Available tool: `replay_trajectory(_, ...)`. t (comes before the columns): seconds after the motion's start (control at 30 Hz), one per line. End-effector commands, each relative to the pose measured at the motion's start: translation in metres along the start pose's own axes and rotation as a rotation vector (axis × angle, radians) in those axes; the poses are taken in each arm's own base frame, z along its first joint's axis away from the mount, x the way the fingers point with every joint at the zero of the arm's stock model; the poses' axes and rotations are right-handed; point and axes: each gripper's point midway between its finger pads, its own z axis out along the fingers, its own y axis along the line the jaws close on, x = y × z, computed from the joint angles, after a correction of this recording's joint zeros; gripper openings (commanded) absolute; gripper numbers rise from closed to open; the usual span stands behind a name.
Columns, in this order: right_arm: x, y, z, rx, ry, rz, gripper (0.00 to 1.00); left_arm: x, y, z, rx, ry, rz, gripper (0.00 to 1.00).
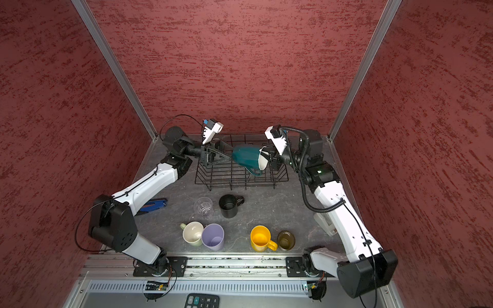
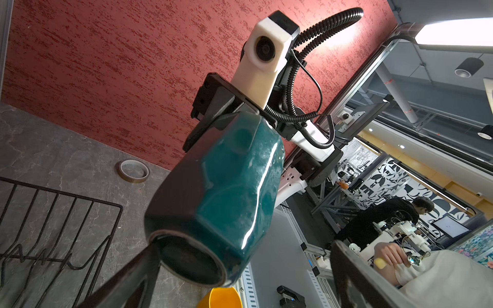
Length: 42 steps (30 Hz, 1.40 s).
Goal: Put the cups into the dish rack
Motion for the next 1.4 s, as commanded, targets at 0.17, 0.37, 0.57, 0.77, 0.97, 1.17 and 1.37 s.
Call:
replay_trajectory(0.17,-0.032,0.045,-0.003,-0.171,-0.054,-0.005,0.0,-0.017,0.009,-0.01,-0.083,-0.13,0.145,1.0)
replay_trajectory(0.37,-0.029,0.035,0.001,-0.127,-0.03,0.087,0.0,-0.019,0.019,-0.028,-0.161,-0.213,0.263,1.0)
replay_trajectory(0.57,-0.026,0.032,0.007,-0.139,-0.046,0.155,0.0,-0.011,0.007,-0.029,-0.101,-0.229,0.392,1.0)
replay_trajectory(0.77,-0.025,0.026,0.017,-0.166,-0.046,0.224,0.0,0.002,0.002,-0.017,-0.061,-0.208,0.507,1.0)
replay_trajectory(0.97,-0.024,0.027,0.02,-0.193,-0.052,0.245,0.0,0.011,0.002,-0.01,-0.037,-0.181,0.561,1.0)
replay_trajectory(1.17,-0.024,0.027,0.025,-0.224,-0.062,0.274,0.0,0.013,0.003,-0.002,-0.015,-0.174,0.572,1.0)
replay_trajectory(1.37,-0.02,0.03,0.034,-0.244,-0.056,0.287,0.0,0.009,0.001,0.001,-0.006,-0.179,0.585,1.0)
